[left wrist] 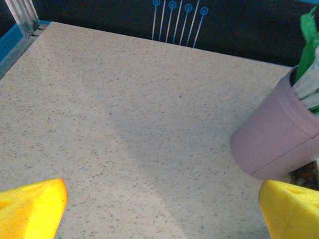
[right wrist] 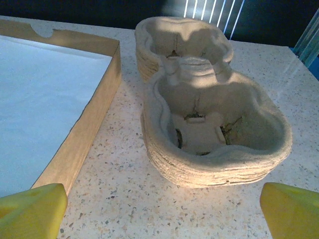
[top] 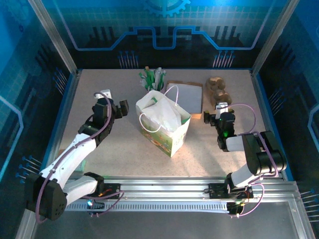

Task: Pack the takeout coffee

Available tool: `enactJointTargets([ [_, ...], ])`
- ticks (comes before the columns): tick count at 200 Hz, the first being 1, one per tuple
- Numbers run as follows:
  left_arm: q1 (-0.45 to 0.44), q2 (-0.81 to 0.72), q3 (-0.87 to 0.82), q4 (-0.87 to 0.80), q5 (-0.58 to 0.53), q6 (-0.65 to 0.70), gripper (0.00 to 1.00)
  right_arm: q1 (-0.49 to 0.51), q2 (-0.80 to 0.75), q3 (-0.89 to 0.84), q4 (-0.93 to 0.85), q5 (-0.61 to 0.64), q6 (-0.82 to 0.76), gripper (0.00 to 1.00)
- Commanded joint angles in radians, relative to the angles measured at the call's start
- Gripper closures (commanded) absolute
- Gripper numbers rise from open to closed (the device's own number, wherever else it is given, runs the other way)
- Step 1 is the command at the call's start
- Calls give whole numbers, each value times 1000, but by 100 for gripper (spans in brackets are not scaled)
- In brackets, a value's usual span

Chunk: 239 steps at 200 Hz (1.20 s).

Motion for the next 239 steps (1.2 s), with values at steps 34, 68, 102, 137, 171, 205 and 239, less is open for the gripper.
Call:
enactJointTargets([
  [34, 49, 65, -63, 99, -66, 100, 1, 12, 5, -10, 63, 19, -19, 0],
  [68, 94, 98, -135, 245, -58, 108, 1, 12, 5, -8, 63, 17, -18, 0],
  [102, 143, 140, -190, 399, -31, 116, 1, 12, 5, -7, 60, 15, -17, 0],
  [137, 198, 202, -243, 573, -4, 150, 1, 2, 3, -3, 49, 4, -12, 0],
  [171, 259, 255, -265, 677, 53, 160, 1, 2, 3, -2, 48, 1, -12, 0],
  [205, 314, 296, -242, 642, 183, 143, 1, 1, 3, -3, 47, -2, -13, 0],
  [239, 315, 331, -293, 750, 245, 163, 1, -1, 3, -1, 44, -4, -10, 0],
])
